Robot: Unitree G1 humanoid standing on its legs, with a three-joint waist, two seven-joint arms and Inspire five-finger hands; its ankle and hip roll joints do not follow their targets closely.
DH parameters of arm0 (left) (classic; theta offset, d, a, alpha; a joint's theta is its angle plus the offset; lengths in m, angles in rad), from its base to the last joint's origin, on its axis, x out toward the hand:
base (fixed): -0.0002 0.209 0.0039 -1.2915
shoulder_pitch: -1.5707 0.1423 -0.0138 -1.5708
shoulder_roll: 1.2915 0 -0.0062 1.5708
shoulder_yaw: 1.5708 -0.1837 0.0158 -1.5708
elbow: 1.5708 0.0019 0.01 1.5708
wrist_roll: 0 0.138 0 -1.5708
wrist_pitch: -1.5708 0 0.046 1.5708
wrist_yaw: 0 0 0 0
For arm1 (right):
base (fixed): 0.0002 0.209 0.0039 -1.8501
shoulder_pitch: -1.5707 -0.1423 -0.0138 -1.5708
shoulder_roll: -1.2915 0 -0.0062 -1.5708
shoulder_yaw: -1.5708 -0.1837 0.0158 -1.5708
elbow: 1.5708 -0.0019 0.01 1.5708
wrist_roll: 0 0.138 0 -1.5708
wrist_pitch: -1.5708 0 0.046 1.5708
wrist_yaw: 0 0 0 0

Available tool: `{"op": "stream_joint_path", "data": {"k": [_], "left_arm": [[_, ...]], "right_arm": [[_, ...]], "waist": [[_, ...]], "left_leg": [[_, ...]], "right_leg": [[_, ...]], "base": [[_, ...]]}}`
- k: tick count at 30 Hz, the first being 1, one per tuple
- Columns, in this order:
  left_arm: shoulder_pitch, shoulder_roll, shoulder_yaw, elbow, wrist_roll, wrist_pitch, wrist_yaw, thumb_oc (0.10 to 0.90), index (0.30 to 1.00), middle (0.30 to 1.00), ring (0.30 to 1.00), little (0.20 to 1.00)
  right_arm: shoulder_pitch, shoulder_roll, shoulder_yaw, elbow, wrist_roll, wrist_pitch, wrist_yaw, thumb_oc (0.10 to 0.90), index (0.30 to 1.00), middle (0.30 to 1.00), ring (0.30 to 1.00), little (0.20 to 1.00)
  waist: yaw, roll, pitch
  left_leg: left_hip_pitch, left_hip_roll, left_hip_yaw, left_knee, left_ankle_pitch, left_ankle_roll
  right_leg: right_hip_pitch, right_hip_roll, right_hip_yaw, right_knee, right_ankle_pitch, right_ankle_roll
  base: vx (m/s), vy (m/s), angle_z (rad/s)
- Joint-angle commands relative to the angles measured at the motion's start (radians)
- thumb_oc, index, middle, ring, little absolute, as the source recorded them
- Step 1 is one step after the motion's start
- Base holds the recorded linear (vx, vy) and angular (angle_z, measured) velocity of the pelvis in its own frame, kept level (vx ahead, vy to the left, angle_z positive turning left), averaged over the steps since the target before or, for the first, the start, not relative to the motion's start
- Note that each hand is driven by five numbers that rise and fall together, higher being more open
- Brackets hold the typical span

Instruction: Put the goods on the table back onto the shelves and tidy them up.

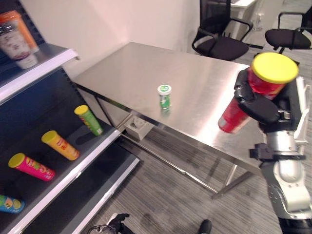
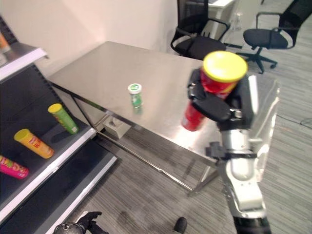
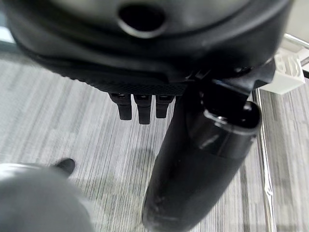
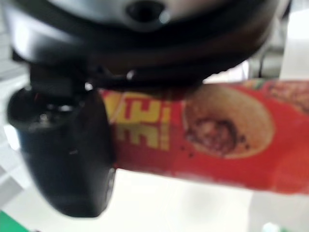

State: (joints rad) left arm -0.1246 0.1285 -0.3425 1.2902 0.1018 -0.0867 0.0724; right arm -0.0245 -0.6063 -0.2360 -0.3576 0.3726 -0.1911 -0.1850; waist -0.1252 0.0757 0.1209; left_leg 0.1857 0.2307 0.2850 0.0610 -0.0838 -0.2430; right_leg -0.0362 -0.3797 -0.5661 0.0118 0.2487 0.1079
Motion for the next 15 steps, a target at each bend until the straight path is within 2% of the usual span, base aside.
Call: {"op": "stream_joint_path", "data": {"k": [1, 2, 3, 4, 5, 6, 8, 9, 11, 12, 13, 15], "left_arm": [[-0.003, 0.031, -0.022, -0.027, 0.032, -0.031, 0.002, 0.8, 0.9, 0.9, 0.9, 0.9], [-0.02, 0.027, -0.027, -0.031, 0.034, -0.03, 0.0, 0.8, 0.9, 0.9, 0.9, 0.9], [-0.049, 0.012, -0.036, -0.027, 0.043, -0.031, 0.002, 0.8, 0.9, 0.9, 0.9, 0.9], [-0.067, -0.005, -0.061, -0.021, 0.072, -0.03, 0.004, 0.8, 0.9, 0.9, 0.9, 0.9], [-0.068, -0.005, -0.062, -0.021, 0.072, -0.03, 0.004, 0.8, 0.9, 0.9, 0.9, 0.9], [-0.068, -0.007, -0.069, -0.022, 0.082, -0.03, 0.001, 0.8, 0.9, 0.9, 0.9, 0.9], [-0.061, -0.007, -0.064, -0.01, 0.098, -0.03, -0.006, 0.8, 0.9, 0.9, 0.9, 0.9], [-0.045, -0.01, -0.033, 0.016, 0.103, -0.024, -0.009, 0.8, 0.9, 0.9, 0.9, 0.9], [-0.028, 0.001, 0.031, 0.05, 0.087, -0.014, 0.0, 0.8, 0.9, 0.9, 0.9, 0.9], [-0.016, 0.01, 0.061, 0.057, 0.076, -0.012, 0.005, 0.8, 0.9, 0.9, 0.9, 0.9], [-0.018, 0.026, 0.092, 0.053, 0.053, -0.009, 0.014, 0.8, 0.9, 0.9, 0.9, 0.9], [-0.014, 0.034, 0.105, 0.05, 0.039, -0.011, 0.019, 0.8, 0.9, 0.9, 0.9, 0.9]], "right_arm": [[-0.121, -0.001, -0.053, -0.07, -0.074, -0.081, -0.037, 0.4, 0.3, 0.3, 0.3, 0.3], [-0.116, -0.002, -0.081, -0.074, -0.106, -0.087, -0.062, 0.4, 0.3, 0.3, 0.3, 0.3], [-0.095, 0.003, -0.128, -0.085, -0.157, -0.083, -0.101, 0.4, 0.3, 0.3, 0.3, 0.3], [-0.075, 0.025, -0.182, -0.095, -0.188, -0.074, -0.12, 0.4, 0.3, 0.3, 0.3, 0.3], [-0.074, 0.026, -0.183, -0.096, -0.188, -0.074, -0.12, 0.4, 0.3, 0.3, 0.3, 0.3], [-0.066, 0.035, -0.194, -0.095, -0.196, -0.074, -0.126, 0.4, 0.3, 0.3, 0.3, 0.3], [-0.038, 0.078, -0.205, -0.106, -0.199, -0.061, -0.12, 0.4, 0.3, 0.3, 0.3, 0.3], [-0.013, 0.121, -0.194, -0.118, -0.182, -0.056, -0.103, 0.4, 0.3, 0.3, 0.3, 0.3], [0.023, 0.153, -0.172, -0.116, -0.149, -0.051, -0.072, 0.4, 0.3, 0.3, 0.3, 0.3], [0.029, 0.167, -0.14, -0.108, -0.126, -0.053, -0.056, 0.4, 0.3, 0.3, 0.3, 0.3], [0.035, 0.184, -0.059, -0.104, -0.083, -0.05, -0.017, 0.4, 0.3, 0.3, 0.3, 0.3], [0.036, 0.188, 0.01, -0.102, -0.068, -0.029, 0.024, 0.4, 0.3, 0.3, 0.3, 0.3]], "waist": [[-0.009, 0.007, -0.09], [-0.021, 0.007, -0.097], [-0.044, 0.006, -0.104], [-0.066, -0.007, -0.105], [-0.065, -0.009, -0.105], [-0.073, -0.014, -0.101], [-0.081, -0.054, -0.093], [-0.08, -0.085, -0.075], [-0.071, -0.109, -0.054], [-0.067, -0.12, -0.042], [-0.064, -0.127, -0.026], [-0.071, -0.142, -0.02]], "left_leg": [[0.128, 0.084, -0.014, -0.037, 0.157, 0.037], [0.128, 0.085, -0.019, -0.053, 0.148, 0.039], [0.153, 0.066, 0.015, -0.097, 0.055, 0.05], [0.18, 0.027, 0.044, -0.138, -0.07, 0.073], [0.18, 0.025, 0.044, -0.137, -0.071, 0.074], [0.181, 0.008, 0.039, -0.146, -0.102, 0.083], [0.193, -0.057, 0.036, -0.148, -0.164, 0.114], [0.207, -0.114, 0.041, -0.148, -0.2, 0.14], [0.203, -0.156, 0.039, -0.148, -0.204, 0.157], [0.197, -0.161, 0.035, -0.148, -0.193, 0.16], [0.172, -0.163, 0.02, -0.148, -0.17, 0.172], [0.136, -0.19, 0.005, -0.148, -0.138, 0.199]], "right_leg": [[-0.159, 0.111, 0.076, -0.027, -0.111, 0.046], [-0.173, 0.094, 0.079, -0.022, -0.091, 0.059], [-0.186, 0.051, 0.094, -0.014, -0.059, 0.09], [-0.206, -0.003, 0.11, -0.007, -0.013, 0.129], [-0.207, -0.006, 0.112, -0.006, -0.012, 0.13], [-0.214, -0.025, 0.118, -0.001, 0.023, 0.143], [-0.209, -0.077, 0.132, -0.005, 0.115, 0.154], [-0.196, -0.106, 0.129, -0.03, 0.154, 0.154], [-0.175, -0.122, 0.109, -0.062, 0.174, 0.154], [-0.174, -0.124, 0.11, -0.06, 0.204, 0.154], [-0.176, -0.114, 0.155, -0.032, 0.164, 0.154], [-0.173, -0.078, 0.252, 0.058, 0.097, 0.149]], "base": [[-0.28, 0.295, 0.6], [-0.28, 0.373, 0.75], [-0.38, 0.562, 1.0], [-0.31, 0.461, 1.03], [-0.28, 0.362, 0.36], [-0.18, 0.193, -0.02], [-0.35, 0.318, 0.16], [-0.45, 0.366, 0.07], [-0.42, 0.297, -0.17], [-0.5, 0.292, -0.06], [-0.5, 0.309, 0.14], [-0.35, 0.303, 0.07]]}}
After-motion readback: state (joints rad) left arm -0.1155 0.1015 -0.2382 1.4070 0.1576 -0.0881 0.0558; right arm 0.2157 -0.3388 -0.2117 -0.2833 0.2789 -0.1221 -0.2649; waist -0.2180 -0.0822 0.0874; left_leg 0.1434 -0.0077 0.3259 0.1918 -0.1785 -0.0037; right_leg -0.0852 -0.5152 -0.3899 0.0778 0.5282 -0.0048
